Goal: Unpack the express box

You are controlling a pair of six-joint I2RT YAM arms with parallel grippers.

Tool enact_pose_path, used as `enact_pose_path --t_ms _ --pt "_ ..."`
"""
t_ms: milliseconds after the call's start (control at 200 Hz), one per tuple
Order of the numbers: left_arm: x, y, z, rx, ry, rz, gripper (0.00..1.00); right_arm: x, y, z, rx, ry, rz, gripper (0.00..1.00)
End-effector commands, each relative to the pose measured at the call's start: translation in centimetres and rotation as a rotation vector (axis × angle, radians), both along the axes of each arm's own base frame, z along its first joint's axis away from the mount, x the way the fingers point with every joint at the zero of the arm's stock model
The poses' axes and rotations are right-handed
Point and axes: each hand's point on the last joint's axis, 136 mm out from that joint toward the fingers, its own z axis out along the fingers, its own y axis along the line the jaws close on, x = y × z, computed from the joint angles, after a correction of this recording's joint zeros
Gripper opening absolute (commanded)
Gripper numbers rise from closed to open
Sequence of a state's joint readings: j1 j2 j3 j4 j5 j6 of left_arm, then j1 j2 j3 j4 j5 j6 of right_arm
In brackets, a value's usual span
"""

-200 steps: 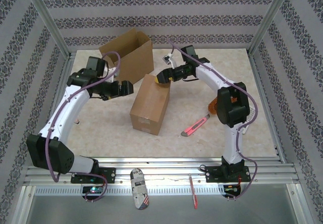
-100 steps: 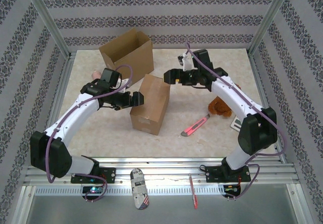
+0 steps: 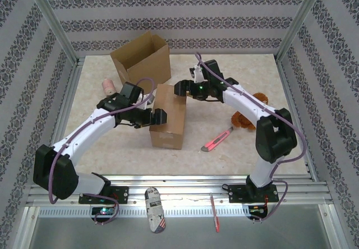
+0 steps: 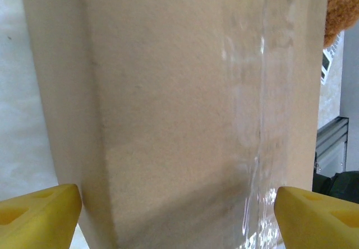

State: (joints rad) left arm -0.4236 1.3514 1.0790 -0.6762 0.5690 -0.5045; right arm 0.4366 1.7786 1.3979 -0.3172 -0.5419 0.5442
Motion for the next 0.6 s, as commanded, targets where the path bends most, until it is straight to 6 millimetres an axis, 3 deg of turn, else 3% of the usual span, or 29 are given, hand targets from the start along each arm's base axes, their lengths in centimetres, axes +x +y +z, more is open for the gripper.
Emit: enact_pose_path --t_ms 0,400,600 --pt "-0.5 -1.4 1.3 -0.053 -0.037 -0.015 0.89 1.1 2.1 1.7 0.067 -0.040 0.068 0.84" --pt "-1.1 -4.1 0.9 -0.095 -0.029 -0.058 0.89 1.2 7.1 2.6 0.178 -0.029 0.254 0.82" --pt "-1.0 -4.5 0.8 -0.085 -0.026 -0.065 0.89 0.8 7.6 2.3 0.170 -0.026 0.272 0.82"
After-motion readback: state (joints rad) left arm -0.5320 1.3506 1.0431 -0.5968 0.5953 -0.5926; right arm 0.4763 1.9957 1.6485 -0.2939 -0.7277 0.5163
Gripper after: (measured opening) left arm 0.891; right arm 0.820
